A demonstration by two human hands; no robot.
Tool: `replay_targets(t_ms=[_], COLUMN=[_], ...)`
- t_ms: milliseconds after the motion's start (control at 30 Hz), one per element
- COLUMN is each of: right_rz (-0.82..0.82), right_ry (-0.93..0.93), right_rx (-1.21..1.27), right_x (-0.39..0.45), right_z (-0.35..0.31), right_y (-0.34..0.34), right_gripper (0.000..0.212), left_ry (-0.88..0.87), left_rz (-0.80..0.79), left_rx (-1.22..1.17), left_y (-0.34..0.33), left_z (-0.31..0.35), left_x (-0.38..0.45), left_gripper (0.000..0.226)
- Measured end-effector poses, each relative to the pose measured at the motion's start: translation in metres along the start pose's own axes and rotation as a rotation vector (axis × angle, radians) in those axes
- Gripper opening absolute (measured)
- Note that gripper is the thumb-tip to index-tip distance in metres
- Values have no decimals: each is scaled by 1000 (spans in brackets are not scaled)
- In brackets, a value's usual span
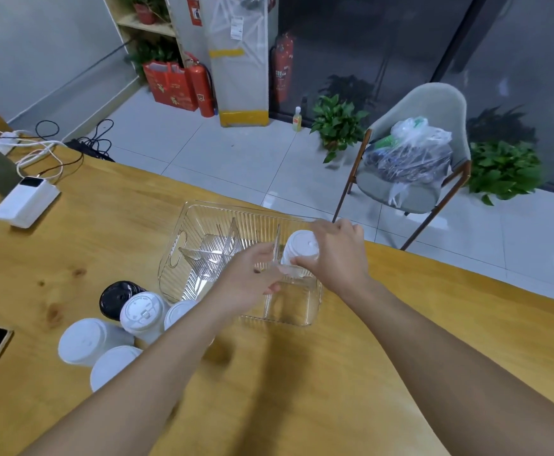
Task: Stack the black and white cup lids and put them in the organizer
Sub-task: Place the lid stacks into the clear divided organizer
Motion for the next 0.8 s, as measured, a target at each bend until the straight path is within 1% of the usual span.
replay_targets(t_ms=[100,200,300,367,433,500,633,733,800], right_rz=[22,-33,-110,-191,-260,-297,-354,-380,-389], right_ry=[25,19,45,127,212,279,257,252,264], right_rx=[134,417,575,609,570,524,514,522,508], right_x=[-27,-60,-86,-98,-105,-107,-102,-98,-96], right_z=[-23,-63,-113,-150,-182,-204,-219,-228,-234], right_y=[17,19,8,-7,-22,-36,-63,-76,-83], right_gripper=[66,66,68,72,79,84,97,102,103], left_ry=[-23,2,69,117,164,214,290,327,334], left_rz=[88,148,232,255,248,231,221,247,268], left_rx=[-183,-311,-385,-409,-403,-406,-305,-342,-359], left_y=[30,52,60,57,49,43,38,40,39], left_z=[-12,-44,-93,-129,-164,-192,-220,-234,-242], left_x=[-57,-117,-158,-172,-175,-172,-155,-139,-128], left_gripper=[31,14,11,11,14,23,41,50,61])
Point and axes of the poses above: each hand's wrist, its own x-axis towards the middle knuckle, its own y-axis out of the back of the hand, z = x × y, the point moved 6 cm from there along x, towards the middle knuckle, and after that the axes turned 2 degrees about y, right-handed, at the moved point
